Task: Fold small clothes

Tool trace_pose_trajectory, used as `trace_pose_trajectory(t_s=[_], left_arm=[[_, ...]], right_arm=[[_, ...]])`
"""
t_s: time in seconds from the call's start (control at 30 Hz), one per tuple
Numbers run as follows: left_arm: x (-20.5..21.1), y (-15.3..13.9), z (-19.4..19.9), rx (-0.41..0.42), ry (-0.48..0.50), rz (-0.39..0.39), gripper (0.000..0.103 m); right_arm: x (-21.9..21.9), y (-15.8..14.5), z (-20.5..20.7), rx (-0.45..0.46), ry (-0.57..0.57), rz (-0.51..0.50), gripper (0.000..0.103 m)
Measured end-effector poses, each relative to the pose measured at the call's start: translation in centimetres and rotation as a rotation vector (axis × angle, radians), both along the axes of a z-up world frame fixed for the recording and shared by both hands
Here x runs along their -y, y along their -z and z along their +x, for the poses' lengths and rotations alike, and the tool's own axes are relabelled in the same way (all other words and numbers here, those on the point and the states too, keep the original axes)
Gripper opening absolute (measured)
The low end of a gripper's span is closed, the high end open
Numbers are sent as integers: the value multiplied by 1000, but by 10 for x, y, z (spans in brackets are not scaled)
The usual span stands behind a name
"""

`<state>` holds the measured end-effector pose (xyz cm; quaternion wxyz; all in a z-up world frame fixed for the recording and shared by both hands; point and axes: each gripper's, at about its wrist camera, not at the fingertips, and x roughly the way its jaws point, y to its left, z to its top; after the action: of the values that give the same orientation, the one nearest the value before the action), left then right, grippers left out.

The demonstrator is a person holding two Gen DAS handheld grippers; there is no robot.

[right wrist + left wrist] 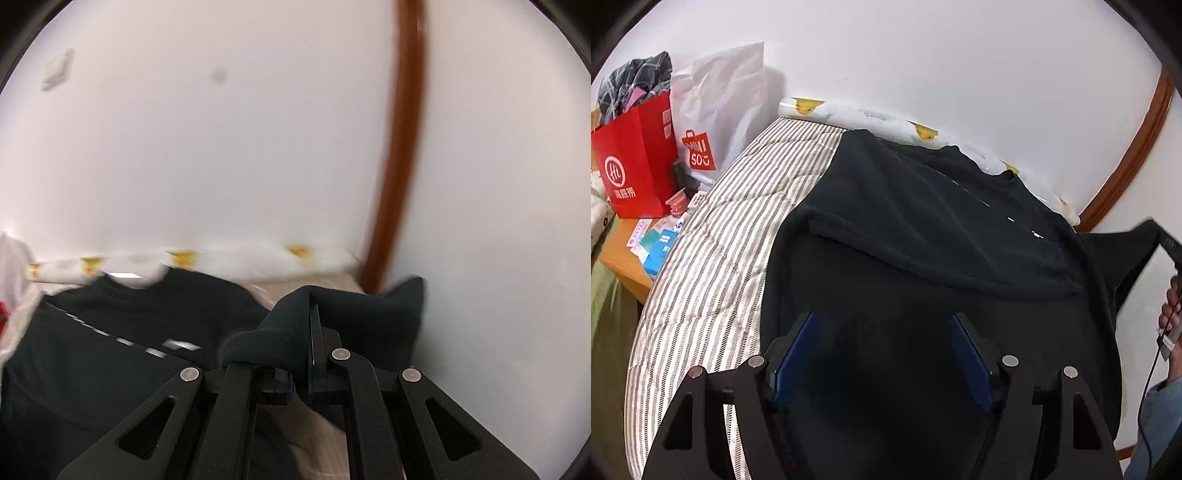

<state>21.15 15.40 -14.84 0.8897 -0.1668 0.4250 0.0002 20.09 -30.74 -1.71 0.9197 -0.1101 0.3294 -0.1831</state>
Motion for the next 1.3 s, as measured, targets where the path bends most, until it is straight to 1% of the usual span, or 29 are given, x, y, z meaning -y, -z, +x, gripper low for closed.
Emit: trace_pose_trajectory(t_s=[0.07,0.13,0.2,0.27,0.3,0.47,0.6,0.63,0.7,0.77,0.83,0.87,0.97,1.13,1.3], left_arm=[[-3,1,-2,-2,-8,-4,71],[-6,3,-3,-2,-14,-9,72],[-9,4,-4,-7,-19,-9,72],[-13,5,-5,-13,-28,-8,72],[-14,6,-5,-16,-29,-9,72],[-21,9,-8,-25,-38,-7,72],[-22,13,-7,-34,-39,-17,72],[-21,14,-7,-35,-36,-21,72],[-20,16,-7,-38,-30,-22,72],[-19,18,-7,-41,-25,-27,72],[-18,19,-7,-42,-22,-32,72],[-17,20,-7,-43,-21,-34,72],[-16,19,-6,-42,-16,-40,72],[-10,20,-4,-45,0,-63,72],[-3,19,-5,-45,8,-56,72]], right_arm=[[-35,5,11,-17,-78,17,5],[-66,17,23,-39,-145,27,5],[-94,35,32,-74,-197,38,5],[-118,49,31,-99,-232,39,5],[-131,62,34,-125,-258,40,5],[-154,111,41,-223,-282,29,5],[-147,140,43,-305,-273,14,5],[-146,145,42,-332,-272,24,10],[-142,155,41,-382,-260,40,24],[-135,158,34,-401,-248,32,55],[-127,157,22,-401,-237,18,64],[-122,156,16,-408,-233,18,66],[-107,150,-3,-427,-221,34,67],[-77,133,-35,-405,-162,62,69],[-44,116,-52,-370,-71,108,70]])
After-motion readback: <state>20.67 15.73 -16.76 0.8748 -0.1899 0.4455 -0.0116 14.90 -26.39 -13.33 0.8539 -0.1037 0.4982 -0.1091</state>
